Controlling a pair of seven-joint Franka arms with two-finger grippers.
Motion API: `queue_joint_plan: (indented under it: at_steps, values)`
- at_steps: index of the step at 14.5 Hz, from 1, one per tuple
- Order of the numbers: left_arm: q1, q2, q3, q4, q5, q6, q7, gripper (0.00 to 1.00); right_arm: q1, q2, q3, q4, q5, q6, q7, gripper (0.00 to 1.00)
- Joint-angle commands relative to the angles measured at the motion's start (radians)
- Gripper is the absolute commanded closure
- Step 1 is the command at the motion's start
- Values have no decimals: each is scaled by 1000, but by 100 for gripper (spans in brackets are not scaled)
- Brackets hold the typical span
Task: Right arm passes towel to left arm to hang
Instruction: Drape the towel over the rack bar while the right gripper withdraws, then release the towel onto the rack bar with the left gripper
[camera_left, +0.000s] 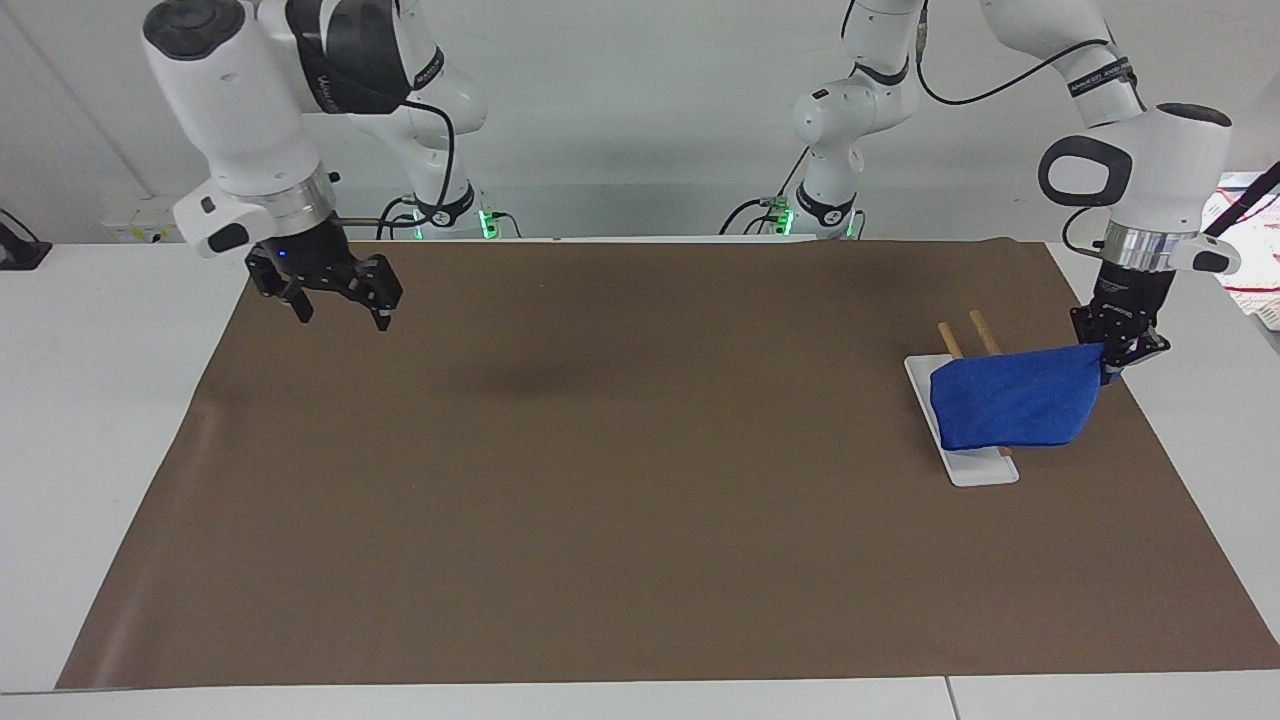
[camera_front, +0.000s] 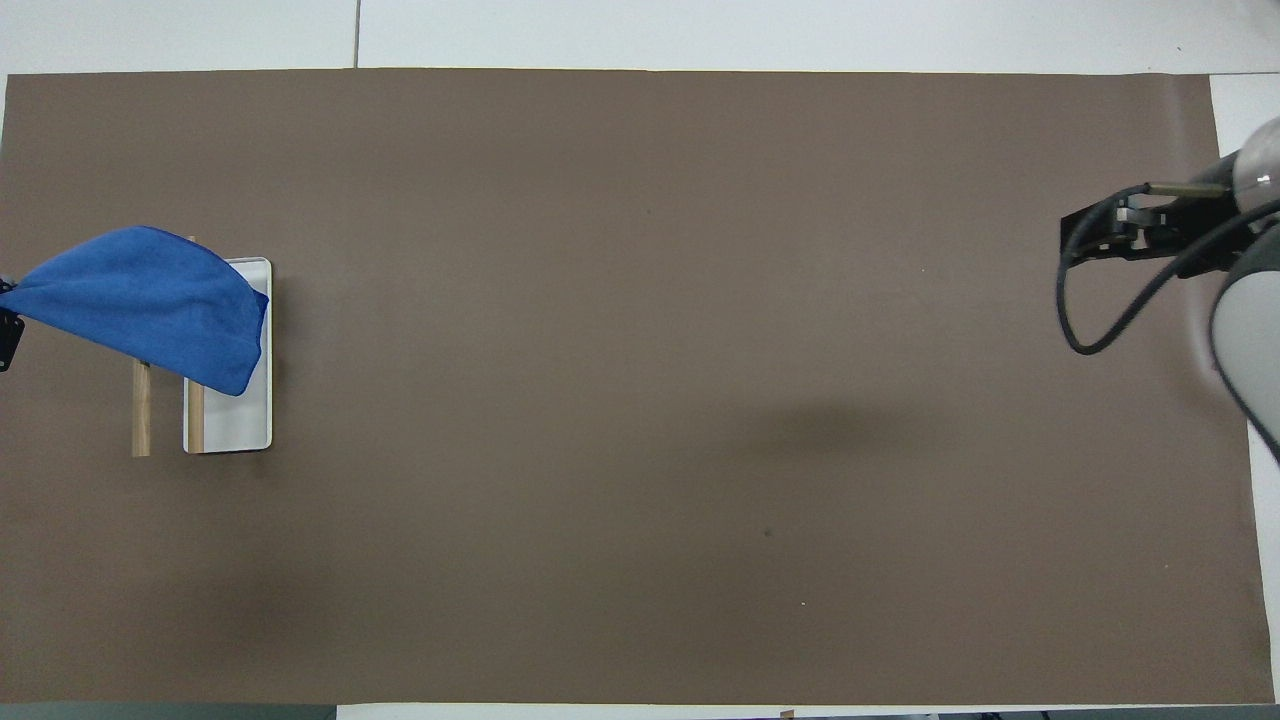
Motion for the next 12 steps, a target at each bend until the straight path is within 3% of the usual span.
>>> queue_joint_plan:
  at_steps: [1,3,4,5,6,9,12]
  values:
    - [39,-16,-13,-51,15,21,3,100,6,-5,-38,32,-18,-75,-54,0]
    - [70,-26,-13,-53,11,-57,1,99,-22,-18,-22,31,-10,-99,-56,0]
    - [70,-27,-11,-53,8,-76,-2,78,-20,-21,-19,26,-15,-101,-56,0]
    - [71,-29,-11,-51,6,-93,-2,16,-16,-30,-19,17,-15,-101,-56,0]
    - [71,-30,-11,-45,6,-107,-3,0,-16,-39,-21,2,-13,-102,-60,0]
    - [68,-18,-10,34,8,-192,1,0,-11,-109,-21,-92,-13,-93,-57,0]
    - [45,14,-13,142,17,-280,114,0,-10,-105,-21,-74,-13,-96,-61,0]
